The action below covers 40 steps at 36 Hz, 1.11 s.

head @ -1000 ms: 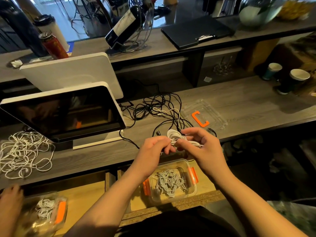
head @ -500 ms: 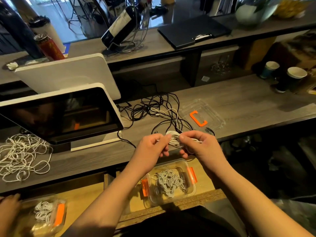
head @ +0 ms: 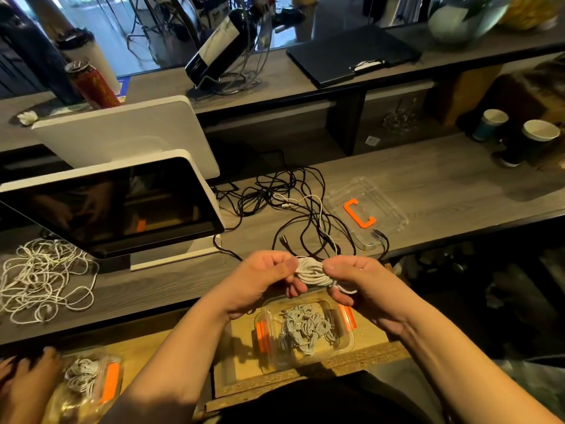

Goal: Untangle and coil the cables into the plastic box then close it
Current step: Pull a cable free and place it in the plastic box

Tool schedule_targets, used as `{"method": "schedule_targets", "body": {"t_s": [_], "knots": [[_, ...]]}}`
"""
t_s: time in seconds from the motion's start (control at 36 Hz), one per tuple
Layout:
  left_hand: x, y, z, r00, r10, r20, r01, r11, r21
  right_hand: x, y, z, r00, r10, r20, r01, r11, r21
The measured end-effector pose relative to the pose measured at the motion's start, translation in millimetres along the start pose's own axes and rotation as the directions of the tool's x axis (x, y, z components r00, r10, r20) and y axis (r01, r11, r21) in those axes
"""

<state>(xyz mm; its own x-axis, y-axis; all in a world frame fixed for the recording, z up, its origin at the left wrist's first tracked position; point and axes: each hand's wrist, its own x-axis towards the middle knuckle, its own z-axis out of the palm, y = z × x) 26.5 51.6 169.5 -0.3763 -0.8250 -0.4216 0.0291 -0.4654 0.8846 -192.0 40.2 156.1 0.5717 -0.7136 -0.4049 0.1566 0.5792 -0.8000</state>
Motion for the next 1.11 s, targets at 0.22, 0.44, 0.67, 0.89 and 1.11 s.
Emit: {"method": "schedule_targets", "body": {"t_s": [0.22,0.44,0.67,0.89,1.11], "knots": [[5,-21,-21,0.999,0.021,0.024,-0.015,0.968,-0.249,15,6,11,0.972,0.133,0.194,-0.176,0.958,0.225],[11,-39,-27,0.977,-0.049,-0.208,0.032,0.996,-0.085,34,14,6,0.995,0.102,-0.003,-0.102,0.994,-0.043],[22,-73,-21,0.957,-0.139,-0.254,0.118,0.988,-0.095,53,41,-4,0.977,0.158,-0.146,-0.162,0.987,-0.013],[46,-128,-26,0.897,-0.253,-0.363,0.208,0.965,-0.159,64,82,-41,0.923,0.216,-0.319,-0.228,0.974,0.0],[73,-193,-13,0.793,-0.404,-0.456,0.354,0.915,-0.195,82,129,-77,0.823,0.231,-0.518,-0.332,0.937,-0.11]]}}
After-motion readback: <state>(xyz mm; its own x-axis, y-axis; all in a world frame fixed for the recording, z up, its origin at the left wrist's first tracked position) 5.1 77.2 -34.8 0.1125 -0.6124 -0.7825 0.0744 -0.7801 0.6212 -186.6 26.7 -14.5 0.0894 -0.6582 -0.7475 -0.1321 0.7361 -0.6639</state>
